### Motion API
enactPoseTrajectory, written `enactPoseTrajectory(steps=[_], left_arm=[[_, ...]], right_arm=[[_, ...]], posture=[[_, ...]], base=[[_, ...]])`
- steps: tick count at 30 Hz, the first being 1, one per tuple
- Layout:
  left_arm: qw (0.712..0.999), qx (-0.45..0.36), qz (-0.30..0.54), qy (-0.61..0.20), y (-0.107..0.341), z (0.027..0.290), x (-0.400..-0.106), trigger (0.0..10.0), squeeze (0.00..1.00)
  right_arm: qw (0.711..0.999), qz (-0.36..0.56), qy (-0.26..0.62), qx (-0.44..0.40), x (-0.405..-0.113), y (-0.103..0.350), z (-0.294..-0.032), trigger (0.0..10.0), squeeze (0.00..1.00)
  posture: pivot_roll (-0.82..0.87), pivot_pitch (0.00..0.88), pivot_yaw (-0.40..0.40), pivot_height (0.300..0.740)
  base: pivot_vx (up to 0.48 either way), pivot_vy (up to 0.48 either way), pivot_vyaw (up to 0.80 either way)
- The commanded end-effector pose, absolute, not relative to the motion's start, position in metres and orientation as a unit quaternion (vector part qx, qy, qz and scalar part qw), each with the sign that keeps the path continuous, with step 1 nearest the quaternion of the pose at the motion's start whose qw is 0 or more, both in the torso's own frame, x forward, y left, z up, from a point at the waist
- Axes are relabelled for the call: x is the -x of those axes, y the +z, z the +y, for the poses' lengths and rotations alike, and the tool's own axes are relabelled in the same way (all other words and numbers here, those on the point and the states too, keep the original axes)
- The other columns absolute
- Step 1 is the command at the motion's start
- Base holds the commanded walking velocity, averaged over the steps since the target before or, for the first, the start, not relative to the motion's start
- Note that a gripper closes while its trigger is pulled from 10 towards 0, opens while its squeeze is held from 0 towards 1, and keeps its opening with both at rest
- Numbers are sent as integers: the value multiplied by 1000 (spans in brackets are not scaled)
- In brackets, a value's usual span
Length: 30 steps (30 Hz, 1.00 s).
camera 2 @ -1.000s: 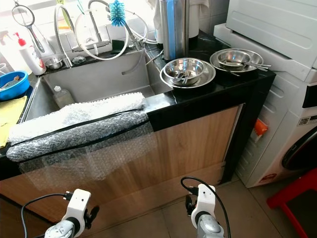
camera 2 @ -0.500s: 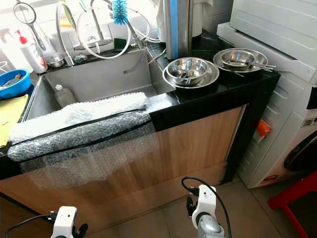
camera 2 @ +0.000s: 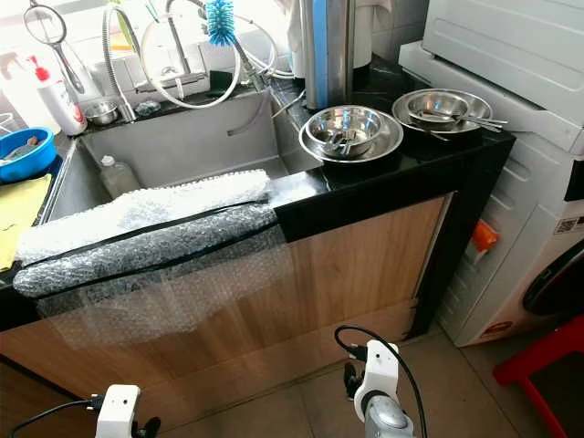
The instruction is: Kitchen organization
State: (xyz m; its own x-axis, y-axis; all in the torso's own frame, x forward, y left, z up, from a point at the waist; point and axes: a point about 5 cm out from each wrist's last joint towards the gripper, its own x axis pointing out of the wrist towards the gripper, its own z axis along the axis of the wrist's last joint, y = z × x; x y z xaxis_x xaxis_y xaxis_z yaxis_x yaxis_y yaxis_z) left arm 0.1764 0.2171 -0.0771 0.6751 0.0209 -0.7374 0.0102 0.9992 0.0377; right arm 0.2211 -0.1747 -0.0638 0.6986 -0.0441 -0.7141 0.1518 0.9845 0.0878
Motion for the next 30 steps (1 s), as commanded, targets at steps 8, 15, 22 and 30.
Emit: enactPoseTrajectory(steps=[8,15,22,30], left_arm=[[922,-10,386,15,-77,223,-170,10000,0],[935,-12,352,32,-71,233,-171,10000,0],[956,-15,289,49,-58,247,-175,10000,0],[971,-16,232,45,-45,244,-185,10000,0]], right_arm=[[923,374,-52,-70,-218,-65,-171,10000,0],[929,359,-51,-68,-218,-63,-172,10000,0],[935,344,-63,-57,-218,-62,-174,10000,0],[978,193,-84,-13,-234,-27,-207,10000,0]], posture=[[-35,0,142,740],[-42,0,144,740],[-46,0,144,740],[-55,0,144,740]], base=[[0,0,0],[0,0,0],[0,0,0],[0,0,0]])
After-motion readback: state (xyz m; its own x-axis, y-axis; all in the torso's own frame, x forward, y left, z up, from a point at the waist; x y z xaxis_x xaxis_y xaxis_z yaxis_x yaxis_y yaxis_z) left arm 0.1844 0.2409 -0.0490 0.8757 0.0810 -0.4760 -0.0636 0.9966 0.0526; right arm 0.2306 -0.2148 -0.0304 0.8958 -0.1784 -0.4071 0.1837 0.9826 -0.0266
